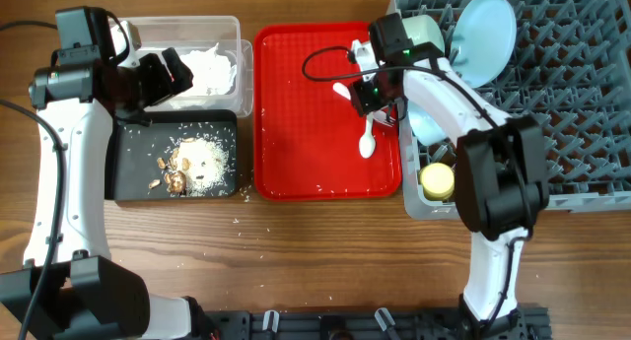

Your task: Sort waste into correct bins and load items into the dishwasher rack

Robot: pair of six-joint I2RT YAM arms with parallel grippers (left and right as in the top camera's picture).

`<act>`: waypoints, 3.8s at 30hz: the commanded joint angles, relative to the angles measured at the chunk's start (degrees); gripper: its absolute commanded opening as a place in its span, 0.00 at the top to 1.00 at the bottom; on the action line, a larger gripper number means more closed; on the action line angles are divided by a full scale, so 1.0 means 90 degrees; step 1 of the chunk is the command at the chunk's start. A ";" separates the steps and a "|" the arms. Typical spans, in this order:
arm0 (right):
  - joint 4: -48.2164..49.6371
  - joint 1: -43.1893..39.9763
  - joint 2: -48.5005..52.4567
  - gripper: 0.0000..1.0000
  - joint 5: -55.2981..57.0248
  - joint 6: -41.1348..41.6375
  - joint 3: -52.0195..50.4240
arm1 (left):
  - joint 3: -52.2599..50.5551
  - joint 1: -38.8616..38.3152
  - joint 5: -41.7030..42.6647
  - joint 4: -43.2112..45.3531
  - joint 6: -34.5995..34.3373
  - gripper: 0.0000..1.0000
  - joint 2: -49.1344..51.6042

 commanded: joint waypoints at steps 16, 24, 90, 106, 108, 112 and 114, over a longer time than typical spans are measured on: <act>-0.0500 0.0080 0.0743 0.96 -0.0316 0.0226 0.0075 | 0.0017 0.0012 0.0007 0.0002 0.0073 0.00 -0.0090; -0.1341 0.0068 -0.2008 0.96 -0.0872 0.0442 0.0522 | 0.0017 0.0012 0.0005 0.0002 0.0075 0.00 -0.0087; 0.0845 0.0806 -0.1134 0.96 -0.0775 0.5530 -0.2295 | 0.0017 0.0012 0.0007 0.0002 0.0075 0.00 -0.0090; -0.1984 -0.1355 -0.4940 0.96 0.2249 0.5209 -0.1542 | 0.0017 0.0012 0.0007 0.0002 0.0075 0.00 -0.0090; -0.1642 -0.1853 -0.4816 0.96 0.1848 0.5401 -0.2013 | 0.0017 0.0012 0.0007 0.0002 0.0075 0.00 -0.0087; -0.0794 -0.2280 -0.4359 0.87 0.1389 0.5734 -0.2924 | 0.0017 0.0012 0.0007 0.0002 0.0075 0.00 -0.0090; -0.0566 -0.2280 -0.4233 0.66 0.1209 0.5537 -0.2924 | 0.0017 0.0012 0.0005 0.0002 0.0075 0.00 -0.0090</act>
